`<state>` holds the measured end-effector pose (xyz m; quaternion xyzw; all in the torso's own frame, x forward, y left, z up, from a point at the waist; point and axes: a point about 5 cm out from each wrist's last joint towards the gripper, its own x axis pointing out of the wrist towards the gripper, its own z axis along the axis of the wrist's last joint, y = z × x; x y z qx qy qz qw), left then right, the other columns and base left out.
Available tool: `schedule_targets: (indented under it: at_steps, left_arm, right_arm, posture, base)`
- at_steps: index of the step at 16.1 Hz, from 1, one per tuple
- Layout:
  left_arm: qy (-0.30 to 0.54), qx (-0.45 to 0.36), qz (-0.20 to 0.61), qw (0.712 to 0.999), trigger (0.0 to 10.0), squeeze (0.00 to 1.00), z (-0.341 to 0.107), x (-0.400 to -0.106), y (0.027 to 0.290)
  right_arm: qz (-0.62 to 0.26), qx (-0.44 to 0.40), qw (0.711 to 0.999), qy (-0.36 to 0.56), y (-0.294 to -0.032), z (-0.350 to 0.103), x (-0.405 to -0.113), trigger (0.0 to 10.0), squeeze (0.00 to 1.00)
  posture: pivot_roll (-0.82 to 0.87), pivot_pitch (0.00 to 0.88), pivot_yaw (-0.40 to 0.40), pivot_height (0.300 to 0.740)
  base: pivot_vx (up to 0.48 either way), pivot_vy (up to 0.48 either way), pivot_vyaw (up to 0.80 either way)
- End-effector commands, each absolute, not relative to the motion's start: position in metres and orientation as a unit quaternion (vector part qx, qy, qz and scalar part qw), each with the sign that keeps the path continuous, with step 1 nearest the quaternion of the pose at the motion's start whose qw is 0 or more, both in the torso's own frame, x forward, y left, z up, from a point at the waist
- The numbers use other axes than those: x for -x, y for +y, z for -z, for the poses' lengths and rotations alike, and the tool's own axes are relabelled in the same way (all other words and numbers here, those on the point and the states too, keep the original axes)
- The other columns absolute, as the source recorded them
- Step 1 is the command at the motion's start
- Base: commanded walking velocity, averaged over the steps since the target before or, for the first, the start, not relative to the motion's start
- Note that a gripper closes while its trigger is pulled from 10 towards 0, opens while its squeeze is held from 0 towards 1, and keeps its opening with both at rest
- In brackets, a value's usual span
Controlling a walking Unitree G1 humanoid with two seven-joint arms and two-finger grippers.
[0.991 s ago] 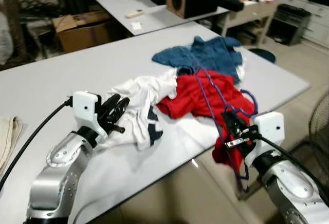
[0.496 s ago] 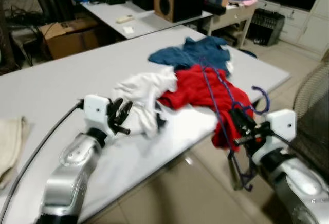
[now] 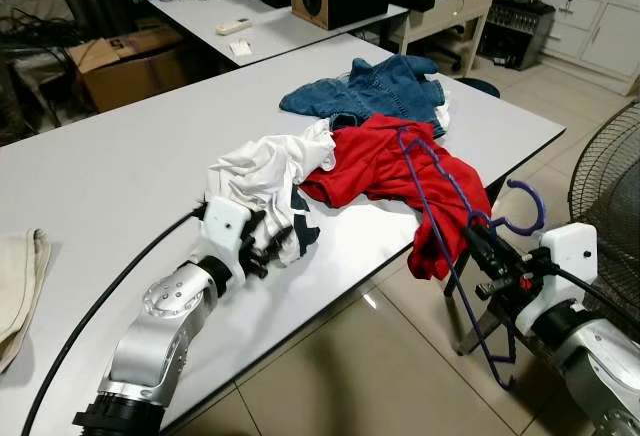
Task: Hang hanger
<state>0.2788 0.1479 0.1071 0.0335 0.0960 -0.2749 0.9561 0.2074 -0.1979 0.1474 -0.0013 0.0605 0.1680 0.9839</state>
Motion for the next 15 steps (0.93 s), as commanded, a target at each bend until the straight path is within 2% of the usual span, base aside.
schedule_targets:
  at_steps: [1,4,5,6,7,8,9,10,15]
  left_arm:
    - [0.109,-0.042,0.294,0.949,10.0,1.0,-0.104,-0.275,0.146]
    - [0.13,-0.07,0.321,0.936,10.0,1.0,-0.095,-0.27,0.149]
    - [0.142,-0.081,0.326,0.931,10.0,0.45,-0.093,-0.269,0.15]
    - [0.148,-0.089,0.328,0.929,10.0,0.04,-0.091,-0.268,0.151]
    - [0.159,-0.109,0.327,0.925,10.0,0.0,-0.087,-0.268,0.152]
    - [0.16,-0.111,0.326,0.925,10.0,0.0,-0.087,-0.268,0.152]
    - [0.151,-0.097,0.325,0.928,3.5,0.0,-0.088,-0.27,0.15]
    - [0.145,-0.088,0.332,0.928,0.0,0.0,-0.089,-0.27,0.147]
    - [0.14,-0.073,0.319,0.935,0.0,0.0,-0.087,-0.276,0.14]
  right_arm:
    - [-0.173,0.007,0.983,0.058,-0.199,-0.152,-0.204,10.0,0.0]
    - [-0.181,0.016,0.981,0.066,-0.202,-0.153,-0.202,10.0,0.0]
    - [-0.184,0.018,0.98,0.067,-0.203,-0.154,-0.202,10.0,0.0]
    - [-0.186,0.019,0.98,0.068,-0.203,-0.154,-0.203,10.0,0.0]
    - [-0.192,0.021,0.979,0.069,-0.202,-0.155,-0.202,10.0,0.0]
    - [-0.193,0.021,0.979,0.069,-0.202,-0.155,-0.202,10.0,0.0]
    - [-0.194,0.021,0.978,0.07,-0.202,-0.155,-0.203,10.0,0.0]
    - [-0.195,0.022,0.978,0.069,-0.203,-0.155,-0.203,10.0,0.0]
    - [-0.201,0.026,0.977,0.066,-0.202,-0.156,-0.204,10.0,0.0]
  posture:
    - [-0.11,0.0,0.045,0.74]
    - [-0.11,0.003,0.042,0.74]
    - [-0.12,0.009,0.042,0.74]
    - [-0.12,0.009,0.042,0.74]
    - [-0.12,0.008,0.041,0.74]
    - [-0.12,0.008,0.041,0.74]
    - [-0.12,0.007,0.04,0.74]
    - [-0.12,0.006,0.04,0.74]
    - [-0.12,0.002,0.041,0.74]
  base:
    - [0.0,0.0,0.0]
    - [0.0,0.0,0.0]
    - [0.0,0.0,0.0]
    - [0.0,0.0,0.0]
    - [0.0,0.0,0.0]
    - [0.0,0.0,0.0]
    - [0.0,0.0,0.0]
    - [0.0,0.0,0.0]
    - [0.0,0.0,0.0]
